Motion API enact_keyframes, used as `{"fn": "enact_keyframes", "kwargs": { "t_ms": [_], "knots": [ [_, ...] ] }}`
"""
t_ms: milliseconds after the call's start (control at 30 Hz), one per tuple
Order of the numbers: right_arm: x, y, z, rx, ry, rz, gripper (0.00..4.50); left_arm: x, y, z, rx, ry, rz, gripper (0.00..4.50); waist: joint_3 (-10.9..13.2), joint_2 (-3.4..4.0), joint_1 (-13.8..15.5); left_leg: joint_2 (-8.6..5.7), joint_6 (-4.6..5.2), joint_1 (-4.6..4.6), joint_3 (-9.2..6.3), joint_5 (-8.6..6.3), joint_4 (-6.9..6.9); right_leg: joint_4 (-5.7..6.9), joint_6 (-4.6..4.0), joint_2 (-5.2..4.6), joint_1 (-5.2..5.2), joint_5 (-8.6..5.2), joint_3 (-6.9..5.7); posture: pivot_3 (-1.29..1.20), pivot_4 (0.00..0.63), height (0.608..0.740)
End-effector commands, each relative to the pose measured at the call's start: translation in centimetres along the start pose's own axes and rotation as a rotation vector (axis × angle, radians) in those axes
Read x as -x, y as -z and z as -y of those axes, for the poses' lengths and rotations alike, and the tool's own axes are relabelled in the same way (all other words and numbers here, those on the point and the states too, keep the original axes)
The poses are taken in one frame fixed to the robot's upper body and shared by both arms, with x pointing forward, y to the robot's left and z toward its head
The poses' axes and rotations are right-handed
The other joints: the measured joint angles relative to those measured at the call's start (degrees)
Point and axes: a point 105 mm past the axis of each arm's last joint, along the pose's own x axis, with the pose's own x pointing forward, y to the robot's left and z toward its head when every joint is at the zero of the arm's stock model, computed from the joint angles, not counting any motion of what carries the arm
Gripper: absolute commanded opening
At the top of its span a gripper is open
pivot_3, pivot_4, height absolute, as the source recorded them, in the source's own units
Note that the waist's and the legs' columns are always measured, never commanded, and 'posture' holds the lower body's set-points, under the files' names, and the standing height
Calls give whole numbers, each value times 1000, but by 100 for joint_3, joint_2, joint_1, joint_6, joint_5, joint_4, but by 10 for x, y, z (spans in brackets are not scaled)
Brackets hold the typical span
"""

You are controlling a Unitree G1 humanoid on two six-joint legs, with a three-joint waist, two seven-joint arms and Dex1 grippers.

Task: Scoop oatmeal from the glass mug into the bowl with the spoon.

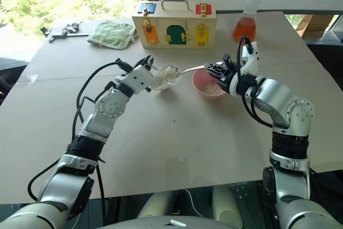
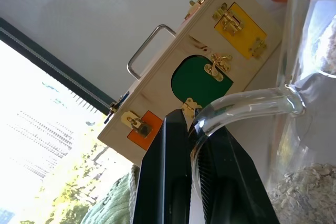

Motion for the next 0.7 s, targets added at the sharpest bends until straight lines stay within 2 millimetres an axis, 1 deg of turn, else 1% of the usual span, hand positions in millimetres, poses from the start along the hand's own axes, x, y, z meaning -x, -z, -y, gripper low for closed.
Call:
{"fn": "enact_keyframes", "kwargs": {
  "t_ms": [33, 200, 333, 467, 700],
  "knots": [
    [8, -6, -9, -29, -34, 58, 0, 1, -4, -15, -16, -60, 29, 45, 0, 0, -2, 0, 0, 0, 1, 0, 0, 0, 0, 0, -1, 0, 1, 0, 150, 740],
    [10, -3, -7, -31, -26, 58, 0, 2, 0, -15, -17, -71, 15, 45, -1, 1, -2, 0, 0, 0, 3, 0, 0, 1, 0, 0, -2, 0, 2, 0, 150, 740],
    [12, -5, -8, -22, -31, 65, 0, 4, 7, -18, 3, -92, -9, 45, -1, 1, -4, 0, 0, 0, 4, 0, -1, 2, 0, 1, -3, 0, 3, 0, 150, 740],
    [14, -8, -9, -20, -39, 76, 0, 4, 17, -24, 73, -142, -54, 45, -2, 3, -10, 0, 0, 1, 6, 0, 0, 3, 0, 2, -3, 0, 5, 0, 150, 740],
    [17, -15, -11, -23, -50, 104, 0, 3, 23, -26, 90, -147, -67, 45, -2, 3, -11, 0, 0, 2, 9, 0, -1, 3, 0, 2, -3, 0, 7, 0, 150, 740]
  ]
}}
